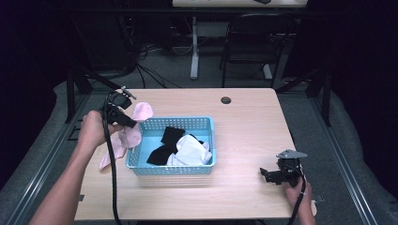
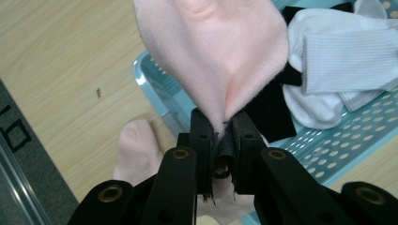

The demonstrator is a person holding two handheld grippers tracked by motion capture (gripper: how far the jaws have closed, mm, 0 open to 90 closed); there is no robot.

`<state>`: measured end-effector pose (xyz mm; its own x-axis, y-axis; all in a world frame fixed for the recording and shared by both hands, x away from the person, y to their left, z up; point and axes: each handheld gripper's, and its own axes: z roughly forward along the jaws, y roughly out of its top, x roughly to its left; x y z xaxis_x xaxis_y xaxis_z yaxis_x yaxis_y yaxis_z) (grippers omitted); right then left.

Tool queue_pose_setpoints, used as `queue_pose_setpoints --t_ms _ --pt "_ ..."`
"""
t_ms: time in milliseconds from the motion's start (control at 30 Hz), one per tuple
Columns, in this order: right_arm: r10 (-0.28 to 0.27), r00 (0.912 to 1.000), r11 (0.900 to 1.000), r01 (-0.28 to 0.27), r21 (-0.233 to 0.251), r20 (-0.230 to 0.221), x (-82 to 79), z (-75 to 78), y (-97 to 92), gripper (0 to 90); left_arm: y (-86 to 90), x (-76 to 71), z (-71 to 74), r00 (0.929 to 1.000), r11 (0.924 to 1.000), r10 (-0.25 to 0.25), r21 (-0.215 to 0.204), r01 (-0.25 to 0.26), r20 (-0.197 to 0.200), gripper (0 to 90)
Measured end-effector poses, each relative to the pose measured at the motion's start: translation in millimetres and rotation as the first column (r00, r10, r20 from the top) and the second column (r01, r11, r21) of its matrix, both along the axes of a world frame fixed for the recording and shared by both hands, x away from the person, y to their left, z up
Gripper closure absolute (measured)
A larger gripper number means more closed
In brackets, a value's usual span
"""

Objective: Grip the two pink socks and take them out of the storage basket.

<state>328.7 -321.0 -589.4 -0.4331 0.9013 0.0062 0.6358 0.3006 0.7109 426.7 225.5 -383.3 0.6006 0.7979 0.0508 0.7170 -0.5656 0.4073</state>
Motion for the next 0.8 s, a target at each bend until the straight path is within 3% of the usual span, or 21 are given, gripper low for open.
queue_pose_setpoints --t_ms 333,567,800 --pt "0.000 1.0000 1.0000 0.000 0.000 0.000 0.0 0.0 0.0 0.0 33.9 -6.0 2.4 0.9982 0.9978 0.060 0.028 -0.060 0.000 82.0" --pt "0.001 1.0000 1.0000 -0.001 -0.001 0.000 0.0 0.0 -0.1 0.0 61.3 -6.0 -12.5 0.9927 0.9923 0.117 0.046 -0.115 -0.029 82.0" --pt "0.000 1.0000 1.0000 0.000 0.000 0.000 0.0 0.0 0.0 0.0 83.0 -4.8 -40.7 0.9845 0.9872 0.155 0.047 -0.152 -0.082 82.0"
